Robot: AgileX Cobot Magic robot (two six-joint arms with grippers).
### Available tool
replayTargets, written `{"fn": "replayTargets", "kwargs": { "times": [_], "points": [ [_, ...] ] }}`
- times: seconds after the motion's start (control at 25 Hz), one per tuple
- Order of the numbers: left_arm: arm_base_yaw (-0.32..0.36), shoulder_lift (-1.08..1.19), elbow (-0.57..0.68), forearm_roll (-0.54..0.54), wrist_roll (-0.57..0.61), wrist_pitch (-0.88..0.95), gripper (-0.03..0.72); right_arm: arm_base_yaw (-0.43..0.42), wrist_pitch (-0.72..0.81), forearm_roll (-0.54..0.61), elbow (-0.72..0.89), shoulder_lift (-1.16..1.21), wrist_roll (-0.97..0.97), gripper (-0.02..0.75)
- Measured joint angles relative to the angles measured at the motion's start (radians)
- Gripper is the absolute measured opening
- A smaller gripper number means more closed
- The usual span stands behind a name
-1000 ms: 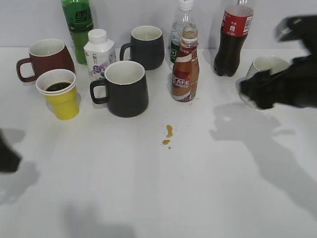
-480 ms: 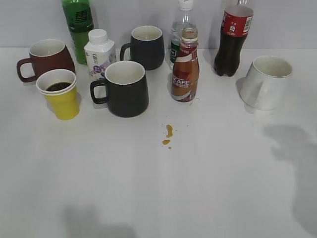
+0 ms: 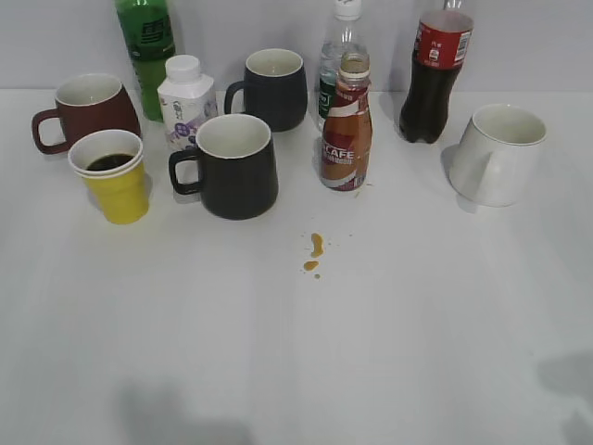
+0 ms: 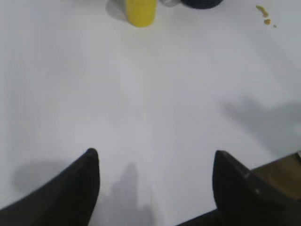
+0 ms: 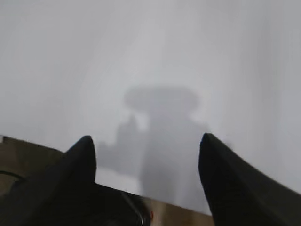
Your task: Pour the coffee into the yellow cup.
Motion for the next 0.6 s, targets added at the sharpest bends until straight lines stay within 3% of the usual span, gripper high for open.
{"fn": "replayTargets", "kwargs": {
  "times": [0.28,0.6],
  "points": [
    [0.000,-0.024,0.011,-0.008,0.066,-0.038,0.557,0.000,0.028,0.070,0.028,-0.374,-0.120,0.512],
    [0.000,-0.025,0.054,-0.022,0.126,-0.153,0.554,0.000,-0.049,0.111,0.067,-0.352,-0.292,0.512]
  ]
}}
